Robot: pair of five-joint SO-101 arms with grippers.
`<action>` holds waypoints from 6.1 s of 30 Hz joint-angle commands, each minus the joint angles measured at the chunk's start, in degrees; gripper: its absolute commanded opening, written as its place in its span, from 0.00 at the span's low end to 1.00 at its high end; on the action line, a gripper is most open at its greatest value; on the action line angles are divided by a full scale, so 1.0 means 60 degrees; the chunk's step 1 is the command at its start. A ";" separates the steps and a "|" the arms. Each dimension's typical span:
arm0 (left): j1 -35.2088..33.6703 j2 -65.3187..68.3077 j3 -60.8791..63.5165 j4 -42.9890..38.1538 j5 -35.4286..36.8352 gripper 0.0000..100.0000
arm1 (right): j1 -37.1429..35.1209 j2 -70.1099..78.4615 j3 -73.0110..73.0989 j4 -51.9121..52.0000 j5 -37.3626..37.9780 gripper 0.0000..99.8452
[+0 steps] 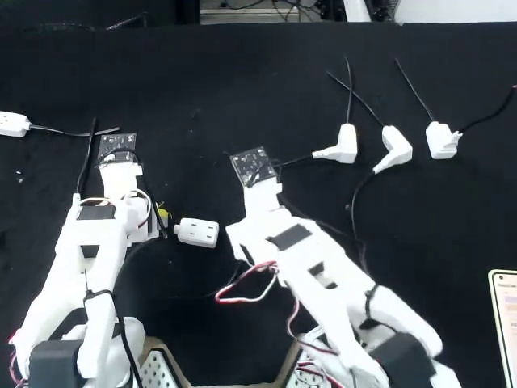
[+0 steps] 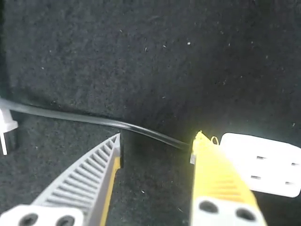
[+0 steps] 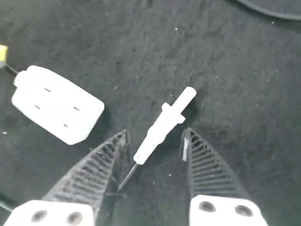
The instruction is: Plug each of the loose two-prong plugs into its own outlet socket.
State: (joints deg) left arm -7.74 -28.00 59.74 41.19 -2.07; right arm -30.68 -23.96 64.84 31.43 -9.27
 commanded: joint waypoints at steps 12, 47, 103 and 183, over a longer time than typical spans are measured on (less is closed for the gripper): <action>-0.0066 -0.0029 -0.0037 -0.0117 0.0073 0.25 | 0.0264 0.1385 -0.1194 -0.0220 0.1289 0.01; -0.0051 -0.0029 0.0007 -0.0117 0.0073 0.25 | 0.0703 0.1692 -0.1722 0.0938 0.2799 0.13; 0.0725 -1.2777 0.3451 0.2198 0.1363 0.25 | -0.2432 -0.3333 0.1092 -0.2242 0.4073 0.01; 0.1663 -1.2689 0.5648 0.0747 0.0337 0.25 | -0.2242 -0.6967 0.1810 -0.1304 0.2930 0.01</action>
State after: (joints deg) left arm 0.97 -104.40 93.41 46.29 0.66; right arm -46.15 -63.34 78.37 25.54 8.92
